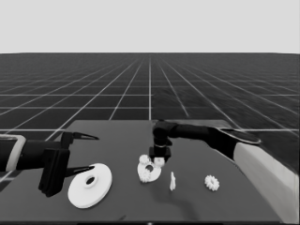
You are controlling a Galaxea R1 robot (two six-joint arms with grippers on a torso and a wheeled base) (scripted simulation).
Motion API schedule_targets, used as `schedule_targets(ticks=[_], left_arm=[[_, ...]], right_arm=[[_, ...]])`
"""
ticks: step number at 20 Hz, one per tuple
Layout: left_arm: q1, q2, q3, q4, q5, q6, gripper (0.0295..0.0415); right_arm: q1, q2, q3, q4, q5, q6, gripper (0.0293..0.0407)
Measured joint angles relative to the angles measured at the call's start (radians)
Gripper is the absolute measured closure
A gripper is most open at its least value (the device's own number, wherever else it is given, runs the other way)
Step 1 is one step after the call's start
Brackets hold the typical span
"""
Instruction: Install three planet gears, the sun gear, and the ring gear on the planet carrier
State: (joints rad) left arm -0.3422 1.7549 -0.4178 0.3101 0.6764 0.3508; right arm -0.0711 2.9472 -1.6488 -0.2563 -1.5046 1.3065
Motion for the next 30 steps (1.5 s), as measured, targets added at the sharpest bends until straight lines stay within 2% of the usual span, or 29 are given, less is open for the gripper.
schedule_targets(ticks=[2,7,9,10,11,17,18,19,21,23,27,28,29,30], left_arm=[[0.000,0.000,0.000,0.000,0.000,0.000,0.0326],[0.000,0.000,0.000,0.000,0.000,0.000,0.0326],[0.000,0.000,0.000,0.000,0.000,0.000,0.0326],[0.000,0.000,0.000,0.000,0.000,0.000,0.0326],[0.000,0.000,0.000,0.000,0.000,0.000,0.0326],[0.000,0.000,0.000,0.000,0.000,0.000,0.0326],[0.000,0.000,0.000,0.000,0.000,0.000,0.0326],[0.000,0.000,0.000,0.000,0.000,0.000,0.0326],[0.000,0.000,0.000,0.000,0.000,0.000,0.0326],[0.000,0.000,0.000,0.000,0.000,0.000,0.0326],[0.000,0.000,0.000,0.000,0.000,0.000,0.0326],[0.000,0.000,0.000,0.000,0.000,0.000,0.0326],[0.000,0.000,0.000,0.000,0.000,0.000,0.0326],[0.000,0.000,0.000,0.000,0.000,0.000,0.0326]], right_arm=[[-0.049,0.015,-0.050,-0.041,0.022,-0.029,0.0388],[-0.068,0.023,-0.078,-0.059,0.035,-0.045,0.0388],[-0.069,0.024,-0.079,-0.060,0.036,-0.045,0.0328],[-0.069,0.024,-0.080,-0.060,0.036,-0.045,0.0319],[-0.069,0.024,-0.080,-0.060,0.036,-0.045,0.0316],[-0.069,0.024,-0.080,-0.060,0.036,-0.046,0.0315],[0.032,-0.018,0.054,0.059,-0.033,0.031,0.0315],[0.142,-0.027,0.092,0.149,-0.055,0.057,0.0315],[0.245,-0.022,0.083,0.237,-0.067,0.052,0.0315],[0.277,-0.018,0.070,0.268,-0.071,0.044,0.0315],[0.290,-0.016,0.062,0.281,-0.074,0.038,0.0315],[0.300,-0.266,0.445,0.292,-0.072,0.104,0.0315],[0.310,-0.509,0.603,0.301,-0.076,0.055,0.0315],[0.317,-0.648,0.639,0.307,-0.082,-0.029,0.0315]])
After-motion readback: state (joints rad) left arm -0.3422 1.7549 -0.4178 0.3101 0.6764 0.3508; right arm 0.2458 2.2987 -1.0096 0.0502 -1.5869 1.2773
